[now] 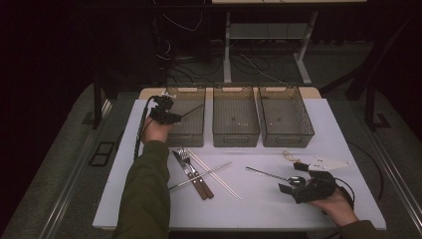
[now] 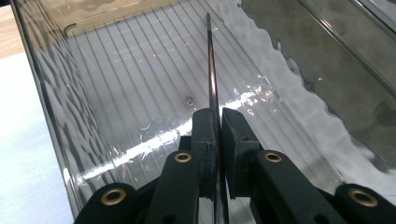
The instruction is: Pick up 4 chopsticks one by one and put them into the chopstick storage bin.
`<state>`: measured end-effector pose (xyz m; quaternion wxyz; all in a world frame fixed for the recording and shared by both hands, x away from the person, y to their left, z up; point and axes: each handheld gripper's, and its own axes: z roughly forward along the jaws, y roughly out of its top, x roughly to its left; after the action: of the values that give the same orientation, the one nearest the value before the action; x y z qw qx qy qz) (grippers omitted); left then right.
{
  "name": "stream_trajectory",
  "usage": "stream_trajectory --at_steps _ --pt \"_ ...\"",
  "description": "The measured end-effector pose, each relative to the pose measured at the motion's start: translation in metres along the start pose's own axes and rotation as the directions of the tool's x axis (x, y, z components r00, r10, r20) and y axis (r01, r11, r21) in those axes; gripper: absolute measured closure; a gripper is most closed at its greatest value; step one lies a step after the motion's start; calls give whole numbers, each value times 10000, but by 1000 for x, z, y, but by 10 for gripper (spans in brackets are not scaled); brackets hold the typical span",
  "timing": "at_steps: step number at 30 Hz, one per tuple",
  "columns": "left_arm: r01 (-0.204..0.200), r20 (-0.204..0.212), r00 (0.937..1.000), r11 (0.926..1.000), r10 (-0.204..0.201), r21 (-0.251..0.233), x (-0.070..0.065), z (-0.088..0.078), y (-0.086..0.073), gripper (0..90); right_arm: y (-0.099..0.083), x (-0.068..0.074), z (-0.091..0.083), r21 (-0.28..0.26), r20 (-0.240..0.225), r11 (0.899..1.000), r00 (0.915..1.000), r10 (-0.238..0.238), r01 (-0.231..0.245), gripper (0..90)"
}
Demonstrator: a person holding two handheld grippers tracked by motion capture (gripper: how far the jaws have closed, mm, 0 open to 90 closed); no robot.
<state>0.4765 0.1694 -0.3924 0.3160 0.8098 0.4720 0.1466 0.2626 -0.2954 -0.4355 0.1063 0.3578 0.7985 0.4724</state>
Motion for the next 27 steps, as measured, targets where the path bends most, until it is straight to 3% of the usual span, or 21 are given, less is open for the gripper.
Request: stream_trajectory --at_steps 5,11,16,19,27 --pt "29 -111 9999 9993 -33 -369 0 -4 1 724 0 0 0 1 3 10000 10000 10 -10 6" --pt "-265 64 9996 9968 270 -751 -3 -13 2 583 0 0 0 -5 1 10000 10000 -8 8 6" --pt "-421 568 9972 9933 484 -1073 -6 -23 0 478 0 1 0 -3 35 10000 10000 -12 12 6" --pt "-481 1019 9929 9914 607 -1220 -7 -29 -4 461 0 1 0 10 48 10000 10000 -8 8 6" --pt "-719 1525 9832 9806 1005 -1824 -17 -49 -19 398 0 1 0 20 79 10000 10000 -9 9 6"
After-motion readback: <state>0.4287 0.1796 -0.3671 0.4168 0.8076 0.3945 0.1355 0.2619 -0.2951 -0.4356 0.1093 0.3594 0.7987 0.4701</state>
